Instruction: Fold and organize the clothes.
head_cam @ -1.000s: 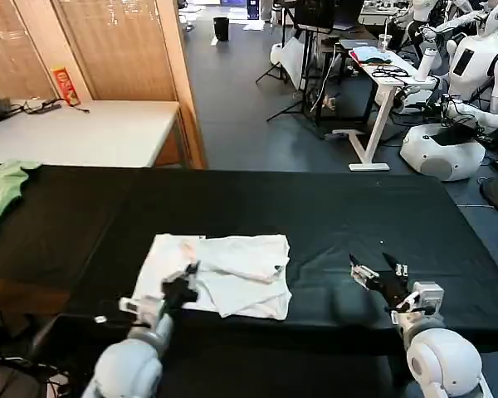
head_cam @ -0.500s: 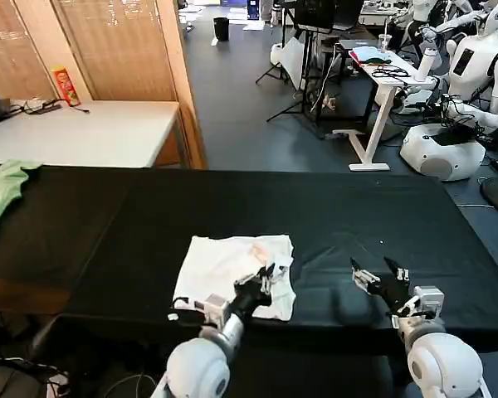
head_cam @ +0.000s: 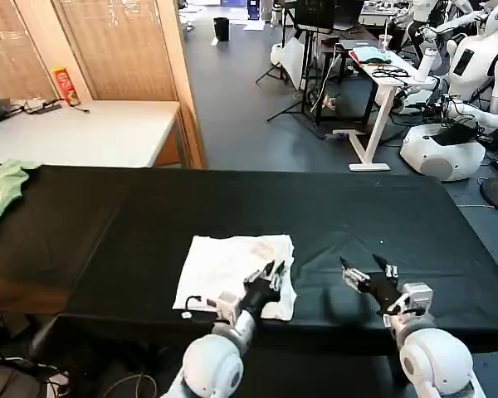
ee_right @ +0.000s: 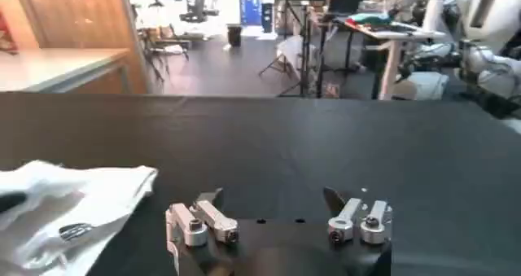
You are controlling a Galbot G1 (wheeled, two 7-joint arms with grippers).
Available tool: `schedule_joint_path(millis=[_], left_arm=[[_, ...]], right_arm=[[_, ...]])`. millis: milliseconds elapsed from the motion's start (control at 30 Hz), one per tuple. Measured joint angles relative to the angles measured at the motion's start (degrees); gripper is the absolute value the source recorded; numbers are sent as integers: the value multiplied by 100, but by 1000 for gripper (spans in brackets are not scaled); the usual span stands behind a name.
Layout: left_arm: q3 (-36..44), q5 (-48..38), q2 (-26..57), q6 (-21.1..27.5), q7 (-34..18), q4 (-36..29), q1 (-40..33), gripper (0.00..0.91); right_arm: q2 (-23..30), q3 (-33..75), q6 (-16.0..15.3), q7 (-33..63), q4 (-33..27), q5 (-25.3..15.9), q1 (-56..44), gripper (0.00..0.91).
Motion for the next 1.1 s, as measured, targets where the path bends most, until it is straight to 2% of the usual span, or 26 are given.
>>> schedule_joint_path(millis=[167,300,533,633,733,833,933,1033,1100], left_arm=[[-105,-211,-40,-4,20,-88,6,878],[-398,-67,99,-66,-1,-368,-39,878],[-1331,269,955,-473,136,-650,289,878],[-1724,76,1202,-555,174,-614,502,878],[-2039,-100,1280,-664,214,-531,603,878],[-2225,-266,1294,-762,297,-409,631,878],[-2385,-549,1280,-772,389,-237,658,878],[-2518,-958,1256,-731,485,-59,707,878],[-2589,-1298,1245,-692,547,1,750,878]], right_arm=[[-166,-426,-33,-56,-126,149,295,878],[-155,-917,-17,-96,-290,65,644,878],[149,-1763,-2,-95,-821,-711,1205,878],[271,-1871,-50,-68,-1017,-1311,1220,878],[352,-1852,23,17,-1042,-1555,1167,878],[435,-1777,216,132,-979,-1466,1104,878],[531,-1641,441,201,-819,-1033,1028,878],[557,-1451,506,200,-605,-607,909,878],[553,-1336,513,198,-475,-500,830,878]])
